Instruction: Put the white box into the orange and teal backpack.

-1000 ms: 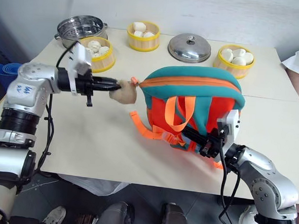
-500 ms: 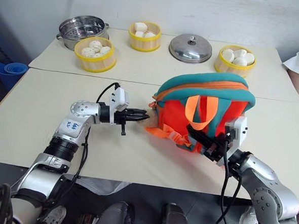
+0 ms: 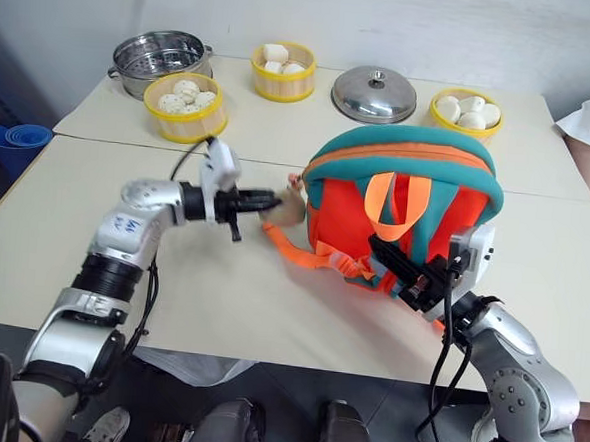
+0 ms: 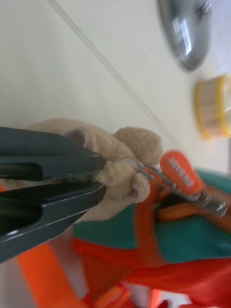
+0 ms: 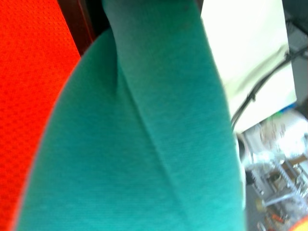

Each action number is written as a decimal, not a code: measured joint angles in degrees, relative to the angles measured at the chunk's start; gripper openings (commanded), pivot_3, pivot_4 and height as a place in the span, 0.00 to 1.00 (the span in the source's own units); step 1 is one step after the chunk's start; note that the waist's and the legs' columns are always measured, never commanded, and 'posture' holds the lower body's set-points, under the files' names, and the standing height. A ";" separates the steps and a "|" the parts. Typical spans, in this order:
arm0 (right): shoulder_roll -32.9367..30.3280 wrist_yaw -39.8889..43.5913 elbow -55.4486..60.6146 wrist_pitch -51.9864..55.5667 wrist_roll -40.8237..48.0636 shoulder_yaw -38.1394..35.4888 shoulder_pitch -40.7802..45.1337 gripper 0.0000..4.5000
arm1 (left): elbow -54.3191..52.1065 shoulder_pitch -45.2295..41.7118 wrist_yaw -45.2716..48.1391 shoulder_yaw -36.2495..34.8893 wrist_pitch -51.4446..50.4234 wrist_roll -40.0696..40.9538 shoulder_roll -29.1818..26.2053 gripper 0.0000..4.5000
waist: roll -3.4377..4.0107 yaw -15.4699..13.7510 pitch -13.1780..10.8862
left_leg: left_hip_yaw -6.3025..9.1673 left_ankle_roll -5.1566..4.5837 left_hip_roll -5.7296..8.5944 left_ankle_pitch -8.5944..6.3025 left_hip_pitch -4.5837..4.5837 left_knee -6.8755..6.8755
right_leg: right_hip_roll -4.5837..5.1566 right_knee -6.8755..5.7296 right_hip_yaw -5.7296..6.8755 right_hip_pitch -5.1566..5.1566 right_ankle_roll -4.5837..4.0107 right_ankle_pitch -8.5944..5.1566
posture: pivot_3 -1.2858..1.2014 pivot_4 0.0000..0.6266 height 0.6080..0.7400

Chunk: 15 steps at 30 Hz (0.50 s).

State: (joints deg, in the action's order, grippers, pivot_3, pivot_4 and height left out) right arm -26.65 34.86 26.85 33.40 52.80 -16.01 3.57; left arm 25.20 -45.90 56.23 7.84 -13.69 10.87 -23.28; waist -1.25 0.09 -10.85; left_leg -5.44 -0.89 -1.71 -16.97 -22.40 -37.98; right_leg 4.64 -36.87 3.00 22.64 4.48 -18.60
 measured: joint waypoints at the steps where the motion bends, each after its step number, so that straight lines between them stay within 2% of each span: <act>1: 0.10 -0.08 -0.07 -0.22 -0.02 0.00 -0.01 0.00 | -0.42 0.28 0.45 0.22 -0.20 0.06 0.39 0.00 | 0.00 0.00 0.00 | 0.00 0.00 0.00 0.00 -0.01 0.00 | 0.00 0.00 0.00 0.01 0.00 0.00 | 0.52 0.24 1.00; 2: 0.11 -0.11 -0.17 -0.70 -0.12 0.00 -0.09 0.00 | -1.26 0.35 0.96 0.38 -0.60 0.05 0.21 0.00 | 0.00 -0.01 0.00 | 0.01 0.00 0.00 0.00 0.01 0.00 | 0.01 0.04 0.00 0.01 0.00 0.00 | 0.52 0.24 1.00; 7: -0.38 -0.52 -1.90 -4.04 -6.35 0.21 -0.48 0.00 | -1.83 0.46 1.01 -0.03 -1.52 -0.29 -2.67 0.33 | 0.00 0.05 0.00 | -0.01 0.00 0.01 0.00 0.04 0.00 | 0.01 0.08 -0.03 0.01 -0.01 0.00 | 0.52 0.24 1.00; 11: -3.74 2.59 -2.29 -5.29 -8.90 0.31 -0.97 0.28 | -2.72 1.92 3.29 -2.92 -2.75 1.04 -7.63 0.60 | 0.00 0.13 0.00 | -0.01 0.02 -0.01 0.00 0.03 0.02 | 0.00 0.03 -0.03 0.04 -0.01 -0.01 | 0.52 0.24 1.00; 13: -7.62 5.60 -1.96 -6.19 -10.32 0.12 -2.77 0.41 | -5.86 4.70 6.51 -4.38 -2.84 2.87 -10.77 0.73 | 0.01 0.09 0.00 | -0.01 0.03 -0.01 -0.02 0.03 0.05 | 0.01 0.00 -0.03 0.03 -0.01 -0.01 | 0.52 0.24 1.00; 15: -13.73 10.67 -1.06 -6.53 -11.18 -1.36 -6.99 0.56 | -12.09 10.99 10.37 -6.41 -2.64 5.15 -15.36 0.86 | 0.03 0.13 0.00 | -0.01 0.02 -0.02 -0.08 0.03 0.12 | 0.03 0.04 -0.05 0.01 -0.03 -0.01 | 0.52 0.24 1.00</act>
State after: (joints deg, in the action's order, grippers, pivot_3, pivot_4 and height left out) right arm -40.38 45.53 25.79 26.87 41.62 -17.37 -3.42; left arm 13.11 -34.91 66.60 1.43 -16.33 16.02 -38.64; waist -1.21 0.22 -10.85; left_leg -5.45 -0.87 -1.73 -17.05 -22.37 -37.86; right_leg 4.67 -36.83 2.95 22.65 4.45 -18.61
